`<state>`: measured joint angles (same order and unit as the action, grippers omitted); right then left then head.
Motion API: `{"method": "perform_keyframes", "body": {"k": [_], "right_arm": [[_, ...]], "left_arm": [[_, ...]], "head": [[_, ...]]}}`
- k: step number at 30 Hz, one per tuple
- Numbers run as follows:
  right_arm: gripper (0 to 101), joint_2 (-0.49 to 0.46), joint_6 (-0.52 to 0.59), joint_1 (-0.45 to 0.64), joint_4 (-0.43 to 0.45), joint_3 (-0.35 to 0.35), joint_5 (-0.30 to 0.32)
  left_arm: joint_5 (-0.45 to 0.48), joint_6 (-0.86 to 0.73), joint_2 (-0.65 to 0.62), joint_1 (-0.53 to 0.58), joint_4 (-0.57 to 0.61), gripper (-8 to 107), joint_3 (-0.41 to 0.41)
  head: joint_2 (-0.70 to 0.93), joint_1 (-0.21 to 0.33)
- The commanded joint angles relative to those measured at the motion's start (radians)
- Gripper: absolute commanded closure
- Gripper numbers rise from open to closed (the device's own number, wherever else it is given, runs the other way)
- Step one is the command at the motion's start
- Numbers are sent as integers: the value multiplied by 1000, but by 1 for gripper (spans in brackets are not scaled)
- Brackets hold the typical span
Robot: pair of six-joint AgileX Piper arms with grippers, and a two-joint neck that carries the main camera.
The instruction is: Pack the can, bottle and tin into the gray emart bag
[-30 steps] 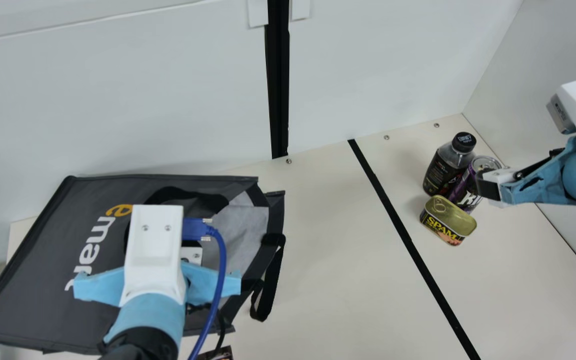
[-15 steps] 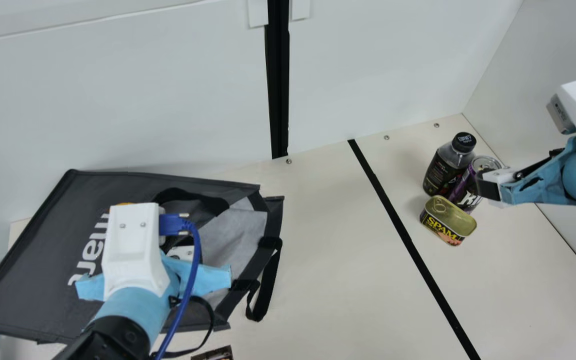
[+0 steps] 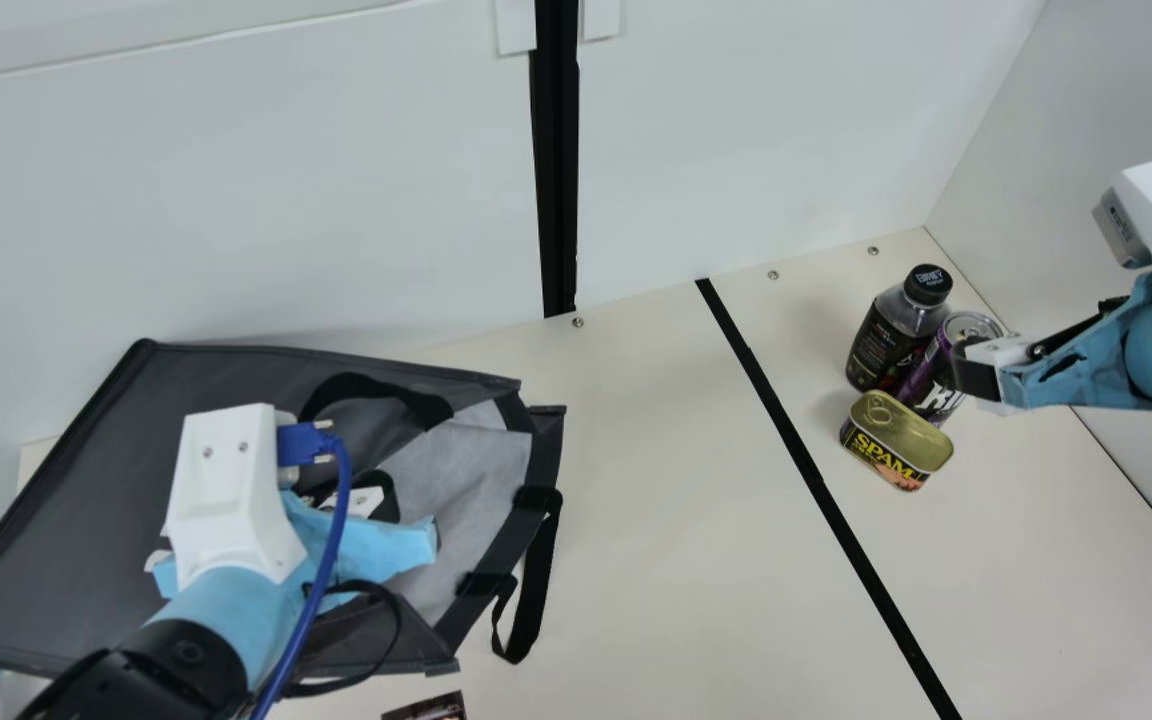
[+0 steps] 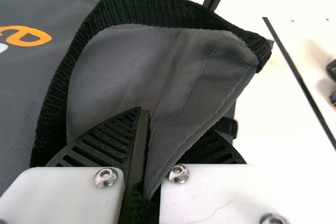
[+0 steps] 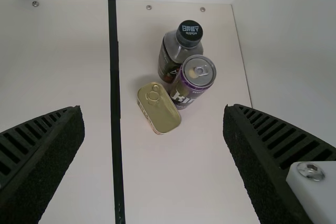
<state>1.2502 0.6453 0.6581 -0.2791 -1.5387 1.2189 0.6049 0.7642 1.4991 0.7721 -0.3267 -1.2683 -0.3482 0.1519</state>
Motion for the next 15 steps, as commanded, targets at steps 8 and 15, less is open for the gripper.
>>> {"method": "perform_keyframes", "body": {"k": [8, 15], "right_arm": [[10, 0, 0, 0, 0, 0, 0], [10, 0, 0, 0, 0, 0, 0]], "left_arm": [[-46, -141, 1, -66, 188, 89, 14], [-61, -227, 10, -104, 286, 89, 9]], "head": [[-1, 23], [-1, 23]]}}
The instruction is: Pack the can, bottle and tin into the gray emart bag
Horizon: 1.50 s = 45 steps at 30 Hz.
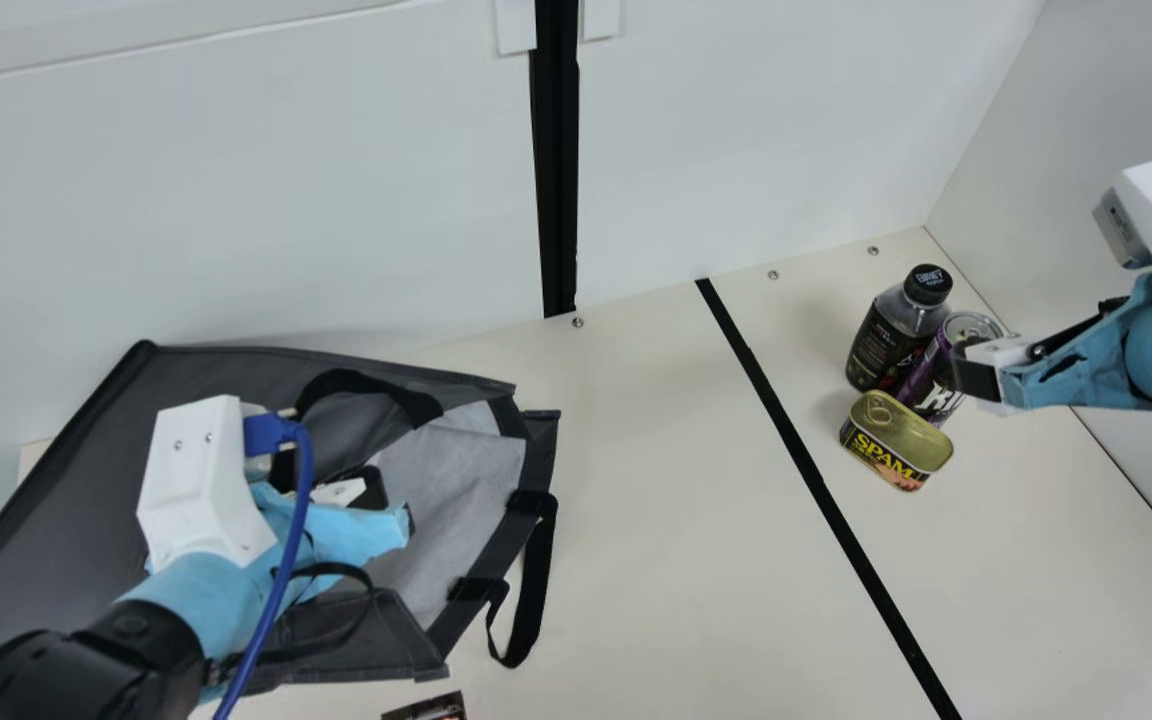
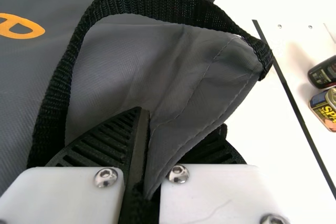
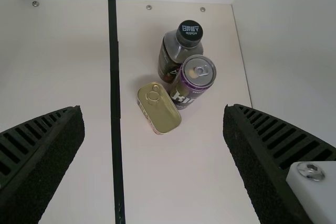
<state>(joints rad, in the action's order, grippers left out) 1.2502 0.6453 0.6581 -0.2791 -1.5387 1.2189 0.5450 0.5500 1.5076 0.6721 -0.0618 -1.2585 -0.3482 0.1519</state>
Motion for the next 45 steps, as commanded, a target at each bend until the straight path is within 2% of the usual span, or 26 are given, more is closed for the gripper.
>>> {"method": "perform_keyframes", "body": {"k": [1, 22, 45], "right_arm": [[10, 0, 0, 0, 0, 0, 0], [10, 0, 0, 0, 0, 0, 0], [10, 0, 0, 0, 0, 0, 0]], "left_arm": [[-3, -25, 3, -9, 34, 89, -2], [-4, -221, 31, -75, 274, 89, -26], [-2, -230, 31, -81, 283, 89, -27]], "head": [[-1, 23], [-1, 23], [-1, 23]]}}
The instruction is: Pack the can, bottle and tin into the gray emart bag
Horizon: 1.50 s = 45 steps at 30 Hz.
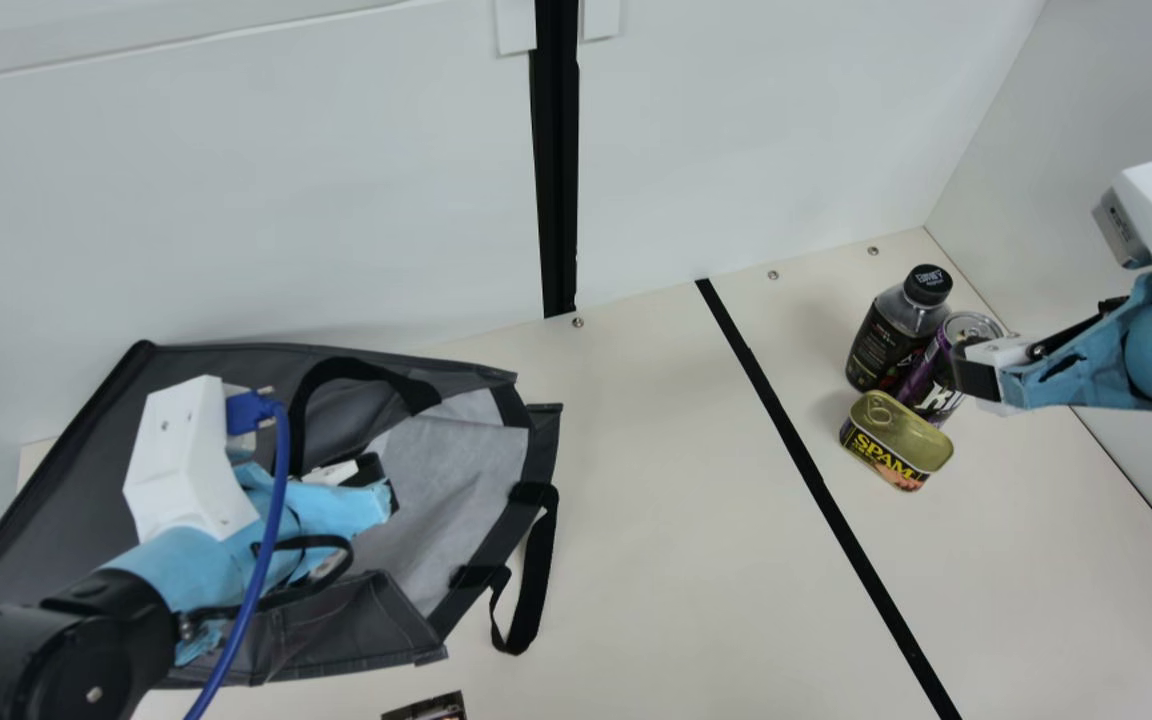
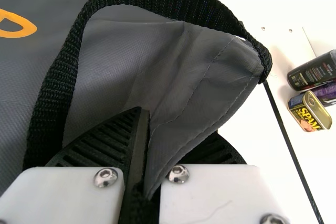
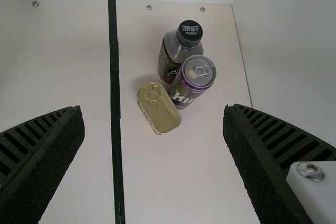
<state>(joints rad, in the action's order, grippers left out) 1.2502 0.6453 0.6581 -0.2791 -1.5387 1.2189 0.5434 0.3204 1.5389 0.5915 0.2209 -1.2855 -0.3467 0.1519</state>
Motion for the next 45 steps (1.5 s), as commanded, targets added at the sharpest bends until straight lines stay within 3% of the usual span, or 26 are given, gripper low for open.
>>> {"method": "perform_keyframes", "body": {"k": [1, 22, 45], "right_arm": [[10, 0, 0, 0, 0, 0, 0], [10, 0, 0, 0, 0, 0, 0], [10, 71, -53, -24, 97, -57, 1]], "left_arm": [[0, 0, 0, 0, 0, 89, 0], [0, 0, 0, 0, 0, 89, 0], [0, 0, 0, 0, 0, 89, 0]], "head": [[-2, 23], [-2, 23], [-2, 23]]}}
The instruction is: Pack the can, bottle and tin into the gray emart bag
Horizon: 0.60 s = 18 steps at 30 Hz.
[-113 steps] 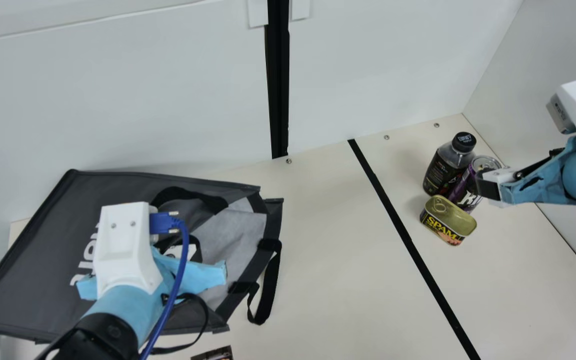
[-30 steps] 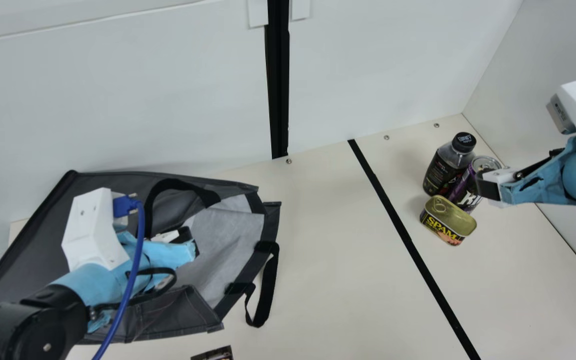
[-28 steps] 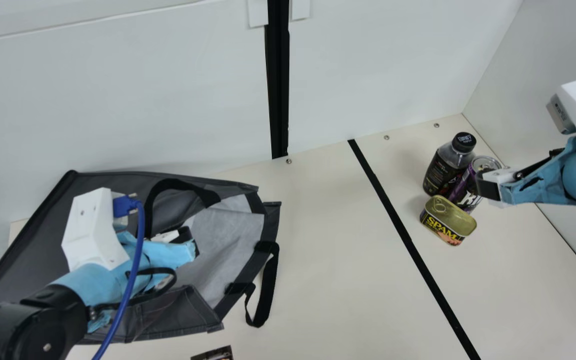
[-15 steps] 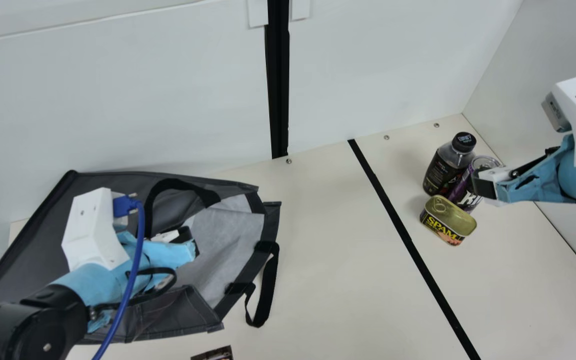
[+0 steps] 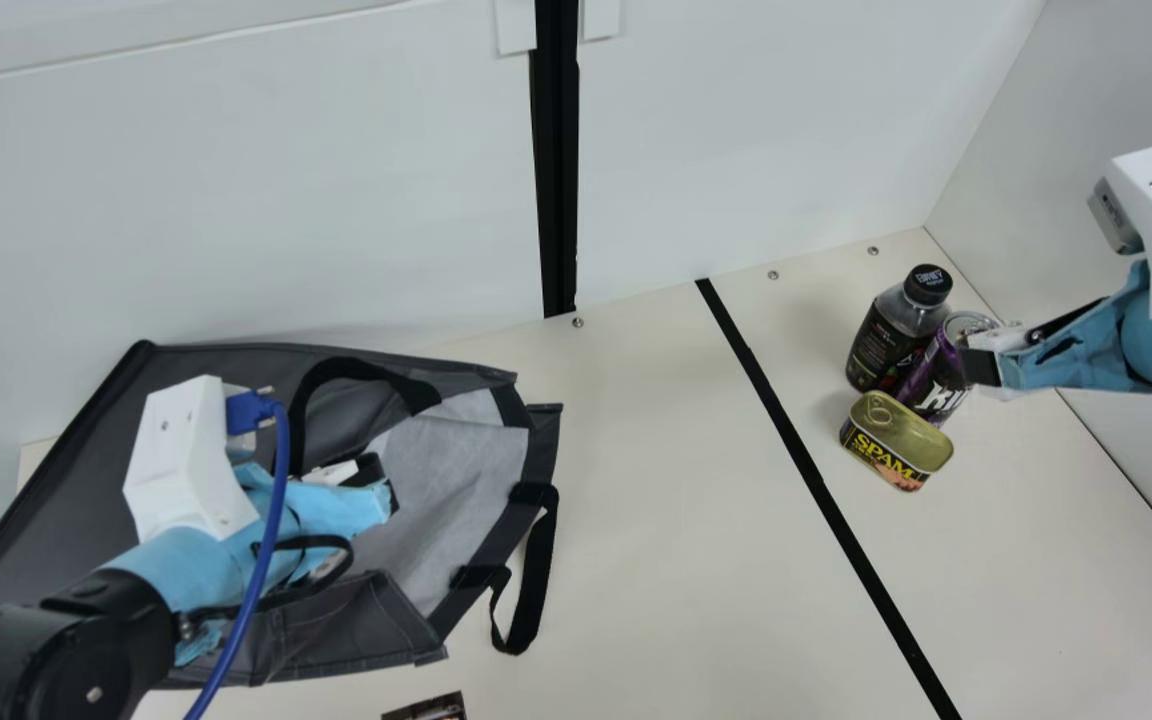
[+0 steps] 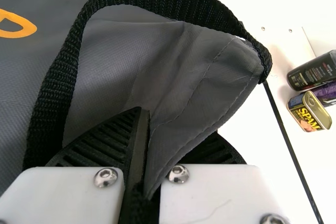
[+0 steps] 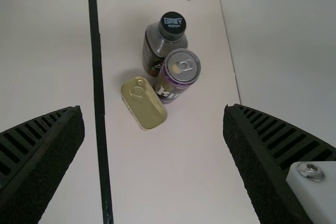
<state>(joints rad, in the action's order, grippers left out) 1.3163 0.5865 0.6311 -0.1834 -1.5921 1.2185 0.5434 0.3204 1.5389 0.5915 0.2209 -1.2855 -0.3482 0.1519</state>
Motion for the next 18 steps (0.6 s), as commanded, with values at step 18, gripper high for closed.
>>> {"method": "perform_keyframes", "body": {"k": [18], "right_arm": [[10, 133, 30, 19, 54, -78, 1]], "left_arm": [[0, 0, 0, 0, 0, 89, 0]], "head": [[-1, 23]]}}
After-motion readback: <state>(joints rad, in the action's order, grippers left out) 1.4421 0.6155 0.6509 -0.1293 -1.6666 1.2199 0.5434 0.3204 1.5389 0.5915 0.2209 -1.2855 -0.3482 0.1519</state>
